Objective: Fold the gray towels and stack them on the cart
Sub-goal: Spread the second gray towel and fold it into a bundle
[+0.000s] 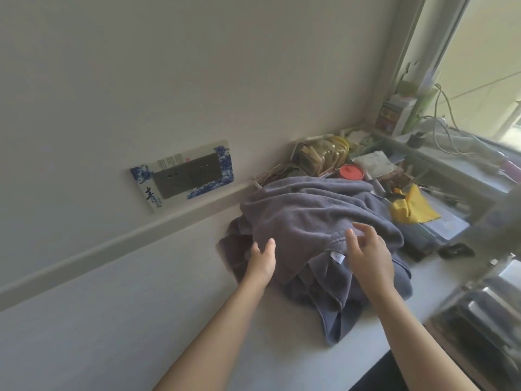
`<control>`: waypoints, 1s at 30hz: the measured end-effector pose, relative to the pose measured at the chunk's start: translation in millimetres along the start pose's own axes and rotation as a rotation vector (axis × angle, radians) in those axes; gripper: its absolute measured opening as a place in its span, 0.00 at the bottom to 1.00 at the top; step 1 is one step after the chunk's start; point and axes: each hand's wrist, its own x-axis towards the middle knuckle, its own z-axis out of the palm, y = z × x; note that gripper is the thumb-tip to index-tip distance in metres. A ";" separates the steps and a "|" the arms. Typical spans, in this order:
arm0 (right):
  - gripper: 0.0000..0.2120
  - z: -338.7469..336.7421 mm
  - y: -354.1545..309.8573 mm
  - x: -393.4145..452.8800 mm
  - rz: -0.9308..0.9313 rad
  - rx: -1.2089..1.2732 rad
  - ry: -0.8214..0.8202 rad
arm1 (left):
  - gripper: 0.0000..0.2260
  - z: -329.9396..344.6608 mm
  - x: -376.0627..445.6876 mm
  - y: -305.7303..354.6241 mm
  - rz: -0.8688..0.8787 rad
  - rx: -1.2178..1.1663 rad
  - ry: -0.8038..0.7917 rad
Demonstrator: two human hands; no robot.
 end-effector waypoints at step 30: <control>0.05 100.9 -88.1 -86.9 -0.487 -0.162 0.130 | 0.10 -194.3 -31.8 -36.8 0.222 -0.072 0.588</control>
